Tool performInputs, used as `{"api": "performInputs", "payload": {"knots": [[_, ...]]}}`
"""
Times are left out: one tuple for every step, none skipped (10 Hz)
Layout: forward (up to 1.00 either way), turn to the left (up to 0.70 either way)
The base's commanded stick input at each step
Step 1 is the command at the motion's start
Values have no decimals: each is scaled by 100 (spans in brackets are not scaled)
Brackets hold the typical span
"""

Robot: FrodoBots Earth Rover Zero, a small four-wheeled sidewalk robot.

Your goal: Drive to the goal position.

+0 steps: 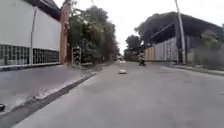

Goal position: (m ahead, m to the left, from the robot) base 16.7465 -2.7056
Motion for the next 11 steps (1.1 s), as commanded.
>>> {"api": "performInputs", "payload": {"knots": [[100,-38],[100,-6],[100,0],[100,-2],[100,-19],[100,-39],[100,-9],[100,0],[100,0],[100,0],[100,0]]}}
